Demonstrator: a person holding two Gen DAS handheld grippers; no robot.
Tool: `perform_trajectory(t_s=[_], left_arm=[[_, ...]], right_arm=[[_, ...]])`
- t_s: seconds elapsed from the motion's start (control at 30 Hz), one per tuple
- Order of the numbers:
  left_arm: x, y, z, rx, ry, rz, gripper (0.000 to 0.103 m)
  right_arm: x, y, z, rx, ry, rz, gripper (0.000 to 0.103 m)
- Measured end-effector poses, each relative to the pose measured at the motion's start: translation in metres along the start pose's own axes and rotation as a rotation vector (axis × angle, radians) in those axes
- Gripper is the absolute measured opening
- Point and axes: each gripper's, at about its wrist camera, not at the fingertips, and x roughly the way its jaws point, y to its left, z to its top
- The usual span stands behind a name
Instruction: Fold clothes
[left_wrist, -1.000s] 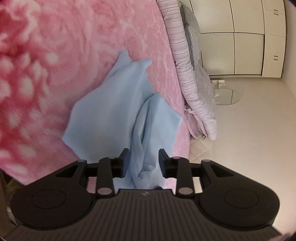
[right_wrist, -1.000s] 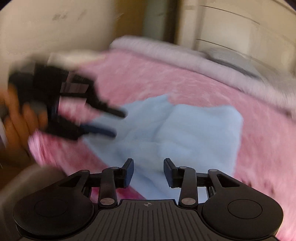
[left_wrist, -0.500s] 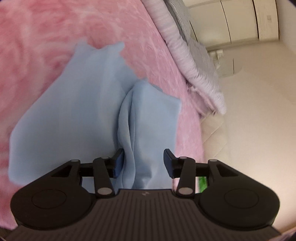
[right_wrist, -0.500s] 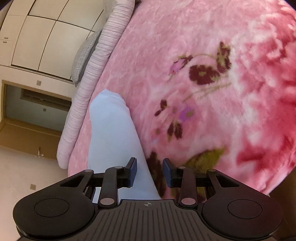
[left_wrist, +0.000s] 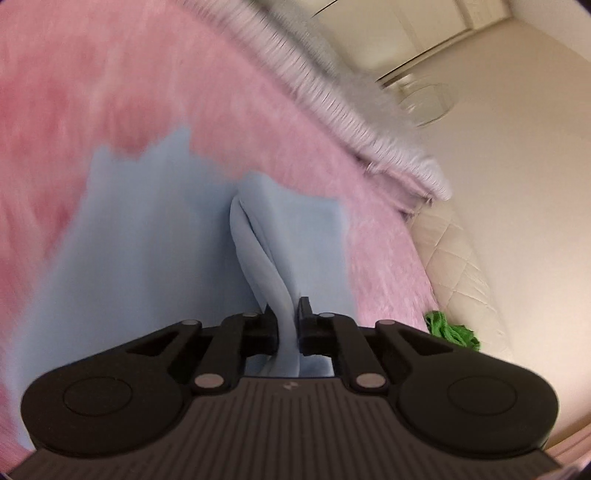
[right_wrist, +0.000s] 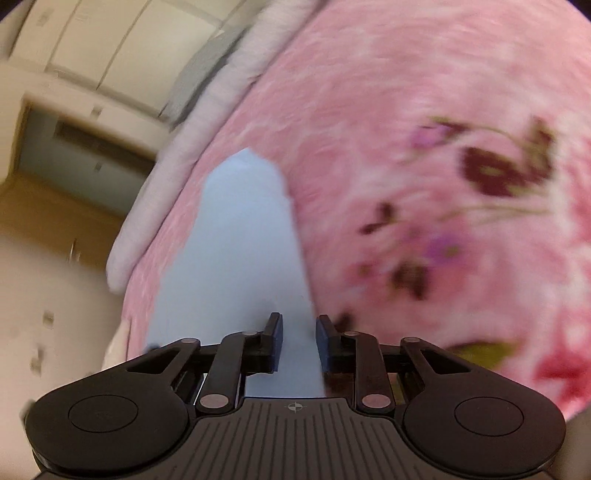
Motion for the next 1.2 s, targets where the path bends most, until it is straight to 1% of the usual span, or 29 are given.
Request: perform_trajectory(t_s=[0.03,0.1,0.23,0.3,0.43,0.5,0.63,0.73,0.8,0.83,0.93,1.0,1.07,1.1,1.2], left_arm=[[-0.011,0.002,0.003,0.015,-0.025,0.002,0.006],[-0.028,0.014,0.008,0.007,-0.051,0.010,0.006],[-0.038,0.050,0.002,-0.046,-0.034,0.062,0.006],[-0.040,0.053,0.001,-0.048,-0.046,0.046,0.006],[-0.046,0.056,-0.002,-0.047,-0.073,0.010,0.006],[-0.049,0.057,-0.003,-0.030,-0.074,0.016,0.006],[-0.053,0.071,-0.007,-0.055,-0.083,0.026,0.006],[-0.047,0.084,-0.014,-0.083,-0.068,0.057,0.006],[-0.037,0.098,-0.020,-0.119,-0.040,0.075,0.008],[-0.036,0.101,-0.021,-0.135,-0.043,0.068,0.009],[-0.037,0.101,-0.014,-0.163,-0.033,0.070,0.014],[-0.043,0.101,-0.012,-0.195,-0.030,0.070,0.016],[-0.055,0.099,-0.012,-0.224,-0.035,0.081,0.023],[-0.061,0.098,-0.015,-0.240,-0.037,0.087,0.027],[-0.080,0.100,-0.029,-0.316,-0.033,0.076,0.033]], right_arm=[[0.004,0.009,-0.002,-0.035,0.017,0.011,0.024],[0.014,0.026,-0.007,-0.108,0.053,0.029,0.024],[0.036,0.055,-0.023,-0.235,0.104,0.025,0.024],[0.040,0.062,-0.027,-0.271,0.105,0.012,0.024],[0.039,0.064,-0.026,-0.270,0.122,0.023,0.024],[0.039,0.066,-0.028,-0.281,0.125,0.019,0.024],[0.043,0.072,-0.033,-0.318,0.138,0.014,0.024],[0.047,0.075,-0.037,-0.336,0.148,0.016,0.024],[0.047,0.073,-0.039,-0.347,0.144,0.025,0.024],[0.046,0.073,-0.039,-0.352,0.142,0.030,0.024],[0.030,0.063,-0.031,-0.272,0.121,0.075,0.024],[0.014,0.052,-0.027,-0.229,0.088,0.074,0.025],[-0.002,0.039,-0.026,-0.211,0.072,0.078,0.024],[-0.008,0.035,-0.026,-0.198,0.066,0.081,0.024],[-0.025,0.020,-0.031,-0.151,0.064,0.091,0.025]])
